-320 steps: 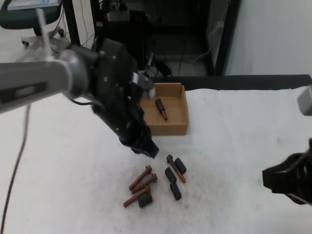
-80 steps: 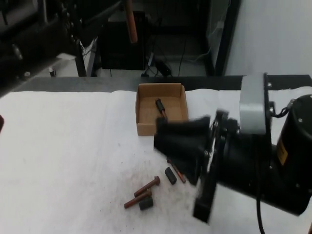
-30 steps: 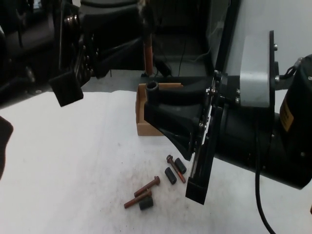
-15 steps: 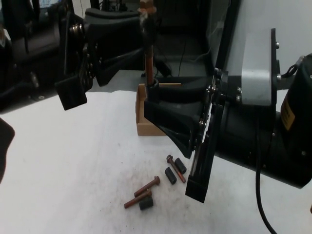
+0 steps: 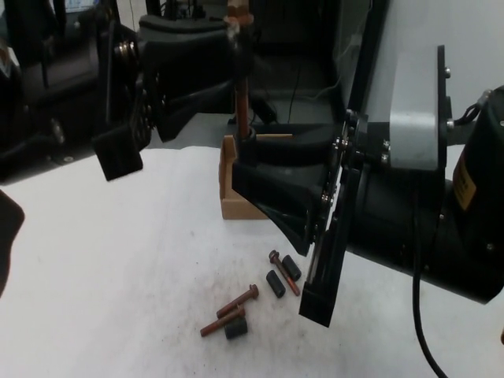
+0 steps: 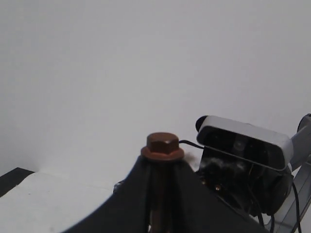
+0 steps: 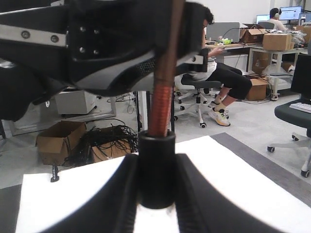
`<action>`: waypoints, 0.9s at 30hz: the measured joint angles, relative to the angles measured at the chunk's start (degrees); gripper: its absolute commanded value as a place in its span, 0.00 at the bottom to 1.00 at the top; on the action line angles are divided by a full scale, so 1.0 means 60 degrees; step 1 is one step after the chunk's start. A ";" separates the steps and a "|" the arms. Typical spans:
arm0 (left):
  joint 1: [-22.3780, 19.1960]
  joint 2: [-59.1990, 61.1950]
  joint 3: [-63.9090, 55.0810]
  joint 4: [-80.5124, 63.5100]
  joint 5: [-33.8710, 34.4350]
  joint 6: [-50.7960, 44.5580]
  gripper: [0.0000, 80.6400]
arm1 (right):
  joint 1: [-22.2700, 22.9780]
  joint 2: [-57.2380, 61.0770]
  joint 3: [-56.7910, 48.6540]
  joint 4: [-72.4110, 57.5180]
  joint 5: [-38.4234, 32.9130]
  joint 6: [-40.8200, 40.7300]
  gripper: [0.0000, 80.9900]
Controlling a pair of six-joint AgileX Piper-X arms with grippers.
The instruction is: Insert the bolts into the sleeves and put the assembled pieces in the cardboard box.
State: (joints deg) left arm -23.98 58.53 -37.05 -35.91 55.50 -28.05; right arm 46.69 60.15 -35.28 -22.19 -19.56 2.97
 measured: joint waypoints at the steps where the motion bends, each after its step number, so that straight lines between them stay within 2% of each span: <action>1: -0.0023 0.0000 0.0000 0.0159 0.0010 0.0069 0.00 | 0.0000 0.0000 -0.0034 0.0000 0.0000 0.0000 0.01; 8: -0.0023 0.0000 0.0000 0.0583 0.0047 0.0647 0.00 | 0.0000 0.0056 -0.0362 0.0304 0.0042 0.0041 0.01; 10: -0.0023 0.0000 0.0000 0.0633 0.0047 0.0732 0.03 | 0.0000 0.0056 -0.0397 0.0304 0.0042 0.0067 0.01; 13: -0.0023 0.0000 0.0000 0.0662 0.0047 0.0803 0.15 | 0.0000 0.0056 -0.0429 0.0318 0.0042 0.0067 0.01; 18: -0.0023 0.0000 0.0000 0.0793 0.0137 0.0820 0.51 | 0.0000 0.0056 -0.0432 0.0196 0.0018 0.0067 0.01; 20: -0.0023 0.0000 0.0000 0.0863 0.0136 0.0820 0.62 | 0.0000 0.0056 -0.0450 0.0171 0.0019 0.0067 0.01; 27: 0.0003 0.0000 0.0015 0.0917 0.0136 0.0820 0.65 | 0.0000 0.0032 -0.0456 0.0102 0.0019 0.0038 0.01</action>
State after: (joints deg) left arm -23.96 58.53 -36.96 -30.41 56.32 -23.13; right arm 46.69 60.35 -38.02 -21.58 -19.45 3.20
